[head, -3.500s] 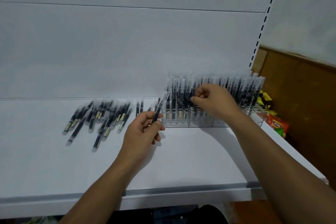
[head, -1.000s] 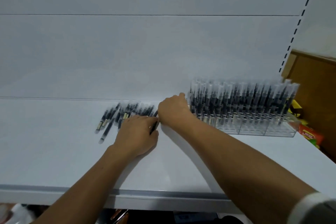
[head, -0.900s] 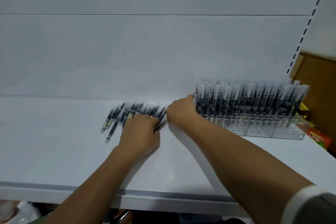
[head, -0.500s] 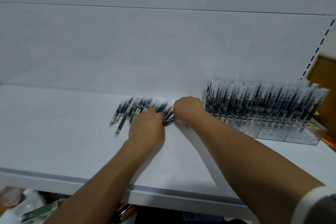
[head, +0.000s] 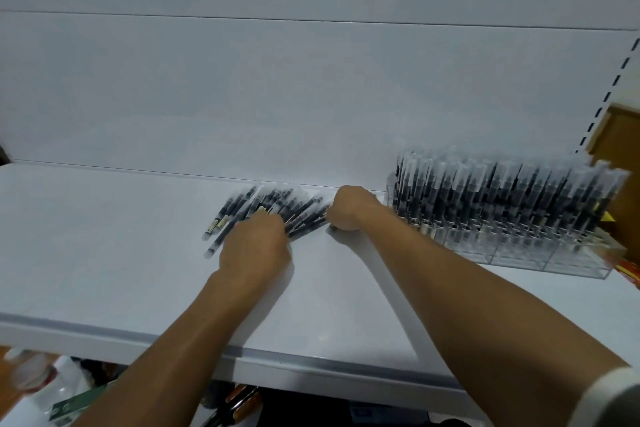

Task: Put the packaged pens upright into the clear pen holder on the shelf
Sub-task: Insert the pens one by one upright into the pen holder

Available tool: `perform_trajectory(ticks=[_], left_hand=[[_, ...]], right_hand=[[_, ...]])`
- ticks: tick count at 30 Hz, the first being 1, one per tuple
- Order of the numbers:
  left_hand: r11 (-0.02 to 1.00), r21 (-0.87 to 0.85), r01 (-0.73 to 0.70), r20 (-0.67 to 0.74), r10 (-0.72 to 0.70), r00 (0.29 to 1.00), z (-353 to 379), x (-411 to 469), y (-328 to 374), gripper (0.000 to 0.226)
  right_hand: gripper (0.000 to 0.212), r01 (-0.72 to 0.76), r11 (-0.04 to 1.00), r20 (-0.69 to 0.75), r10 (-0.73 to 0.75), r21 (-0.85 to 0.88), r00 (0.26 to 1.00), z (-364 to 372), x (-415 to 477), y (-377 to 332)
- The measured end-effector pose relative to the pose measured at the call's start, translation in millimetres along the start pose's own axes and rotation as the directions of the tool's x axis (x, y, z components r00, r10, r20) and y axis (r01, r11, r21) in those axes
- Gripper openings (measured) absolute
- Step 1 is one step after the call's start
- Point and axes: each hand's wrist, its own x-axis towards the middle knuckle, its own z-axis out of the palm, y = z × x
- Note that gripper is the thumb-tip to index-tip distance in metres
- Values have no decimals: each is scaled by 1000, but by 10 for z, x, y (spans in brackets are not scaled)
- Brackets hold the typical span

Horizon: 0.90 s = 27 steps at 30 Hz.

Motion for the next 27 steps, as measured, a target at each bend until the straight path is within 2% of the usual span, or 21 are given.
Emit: perform_trajectory(ticks=[6,9,15,20,24,27], left_hand=[[996,-63,65,8,-65,998,-109,-43,-198,17],[992,-94,83,21,-81,996,-155,-80,-335,15],[985,-165,-49,0,50,999,-198,-247,-412,15],[973,-167,-161,26,167,986,-90,-264,-395,13],[962,-183,-204,40,215,976,-33,-219,-322,11],[953,-187,-240,40,252,967,-49,-206,-291,11]], right_hand=[[29,80,992,7,-81,96,997,94,-199,-71],[13,140,976,-6,-141,170,990,195,-336,-23],[14,234,934,-105,-213,271,971,365,-664,268],[25,261,941,-125,-239,217,963,375,-968,442],[66,247,938,-65,-238,245,969,380,-1220,491],[69,269,918,-80,-257,292,963,353,-1407,602]])
